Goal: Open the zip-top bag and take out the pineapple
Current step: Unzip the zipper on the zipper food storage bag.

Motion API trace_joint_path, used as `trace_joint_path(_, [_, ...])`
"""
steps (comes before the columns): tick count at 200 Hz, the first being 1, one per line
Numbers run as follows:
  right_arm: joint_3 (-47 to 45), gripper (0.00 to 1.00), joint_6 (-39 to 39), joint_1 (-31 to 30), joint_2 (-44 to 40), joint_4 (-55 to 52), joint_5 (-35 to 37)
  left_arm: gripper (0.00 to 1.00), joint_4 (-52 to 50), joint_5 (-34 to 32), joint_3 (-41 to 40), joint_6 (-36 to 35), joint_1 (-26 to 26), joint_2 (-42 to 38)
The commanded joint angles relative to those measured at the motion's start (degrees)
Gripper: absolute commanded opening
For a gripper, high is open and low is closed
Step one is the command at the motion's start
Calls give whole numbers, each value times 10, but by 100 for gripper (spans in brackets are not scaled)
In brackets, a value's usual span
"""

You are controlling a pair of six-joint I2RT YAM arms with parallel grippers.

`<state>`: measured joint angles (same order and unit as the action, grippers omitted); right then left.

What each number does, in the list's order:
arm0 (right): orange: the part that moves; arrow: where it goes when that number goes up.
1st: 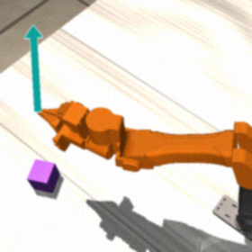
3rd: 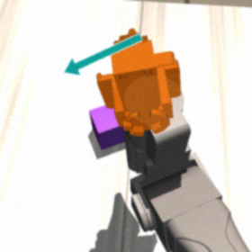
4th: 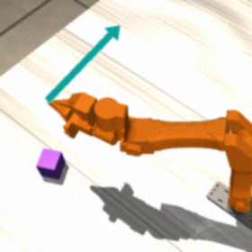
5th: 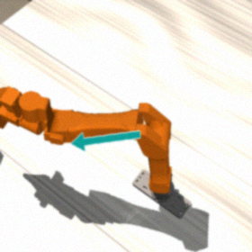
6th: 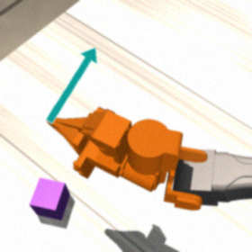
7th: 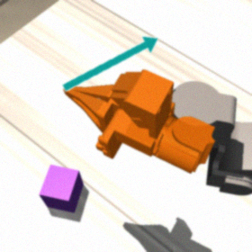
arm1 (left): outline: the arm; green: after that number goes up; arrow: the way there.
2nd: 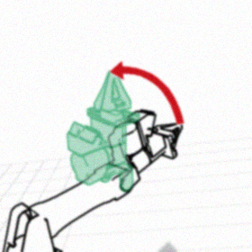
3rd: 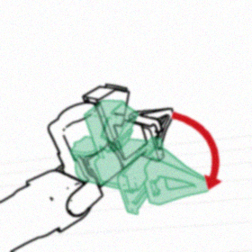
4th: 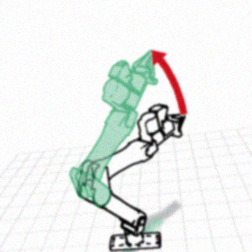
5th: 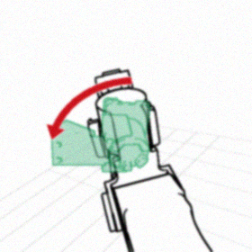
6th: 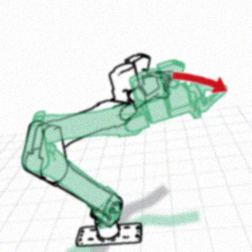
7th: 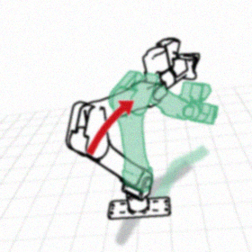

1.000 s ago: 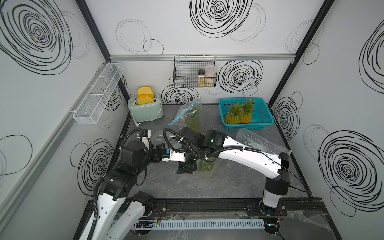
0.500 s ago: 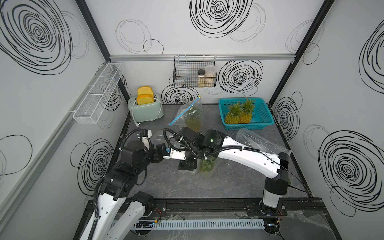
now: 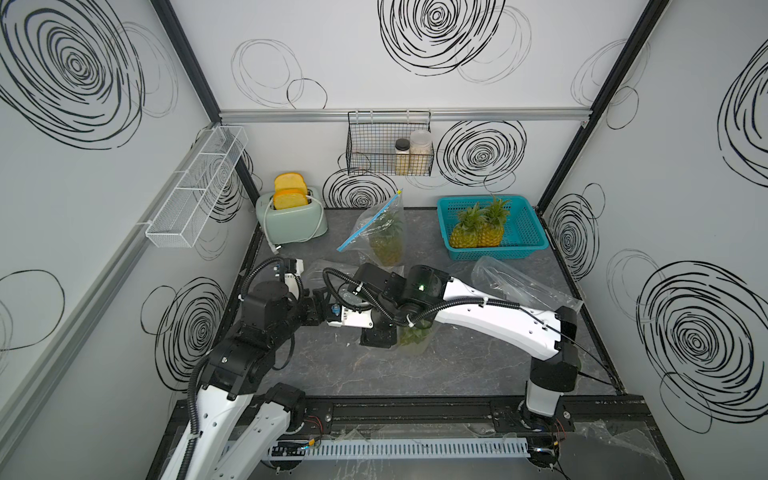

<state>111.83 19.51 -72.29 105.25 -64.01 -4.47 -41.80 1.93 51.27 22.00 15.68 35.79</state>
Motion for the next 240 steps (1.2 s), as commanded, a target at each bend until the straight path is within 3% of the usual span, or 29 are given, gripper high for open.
trace_joint_path(1, [17, 62, -3, -7, -17, -30, 3, 65, 28, 9, -6, 10, -5, -6])
trace_joint_path(40, [5, 59, -4, -7, -15, -35, 5, 65, 22, 6, -4, 9, -8, -11])
trace_joint_path(57, [-1, 50, -8, -7, -14, -38, 6, 65, 20, 7, -4, 8, -8, -12])
trace_joint_path(80, [-5, 29, -18, -5, -14, -36, 7, 65, 21, 10, -6, 9, -9, -12])
trace_joint_path(148, [-2, 5, -42, 23, -36, -5, 38, 65, 27, 29, -9, 12, -12, -10])
trace_joint_path(184, [-21, 2, -66, 67, -77, 57, 38, 63, 81, 119, -27, 9, -12, -6])
trace_joint_path(240, [-138, 2, -77, 134, -176, 201, -80, 61, 212, 278, -72, 2, -12, -16])
